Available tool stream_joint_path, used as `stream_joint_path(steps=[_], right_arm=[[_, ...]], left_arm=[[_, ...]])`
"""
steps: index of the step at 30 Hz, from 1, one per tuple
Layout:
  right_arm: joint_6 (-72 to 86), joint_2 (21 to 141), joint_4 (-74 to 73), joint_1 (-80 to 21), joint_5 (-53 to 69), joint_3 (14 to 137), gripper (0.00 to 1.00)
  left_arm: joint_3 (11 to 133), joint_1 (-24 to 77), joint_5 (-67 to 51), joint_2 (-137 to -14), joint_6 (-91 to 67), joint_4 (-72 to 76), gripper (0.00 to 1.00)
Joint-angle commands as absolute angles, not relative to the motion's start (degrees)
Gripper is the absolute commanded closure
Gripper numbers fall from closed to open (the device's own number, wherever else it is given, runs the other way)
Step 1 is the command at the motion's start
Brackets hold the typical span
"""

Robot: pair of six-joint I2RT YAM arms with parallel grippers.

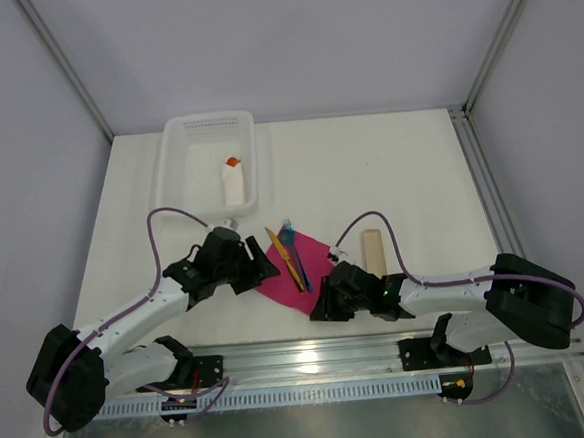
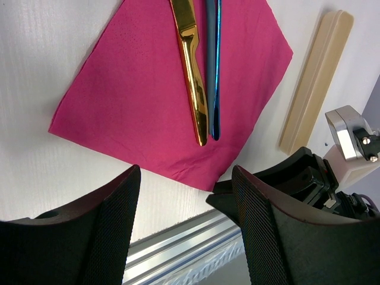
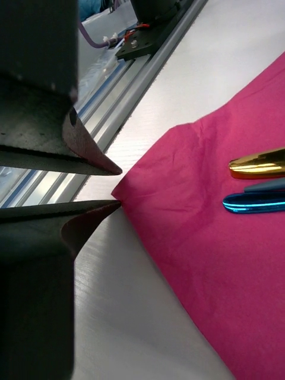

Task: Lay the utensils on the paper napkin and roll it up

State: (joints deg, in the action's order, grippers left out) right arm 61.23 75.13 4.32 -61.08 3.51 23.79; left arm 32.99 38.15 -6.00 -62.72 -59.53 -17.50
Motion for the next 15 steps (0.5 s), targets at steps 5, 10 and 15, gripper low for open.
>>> stream_joint_path(steps=[5,10,15], right_arm=[[57.5,75.5,2.4,-61.5,-3.0,26.3,0.82],[54.9,75.9,0.4,-61.5,-5.1,28.8,0.92],[52.1,76.3,0.4,-61.6,-5.3,31.9,0.96]], left_arm=[[36.1,38.4,-5.3,-62.2,-57.8,-16.5,0.35],[35.7,38.6,-5.3,-63.1,-57.7,-16.2,0.35],[35.2,38.9,-3.6,-63.4,-57.7,-16.3,0.36]])
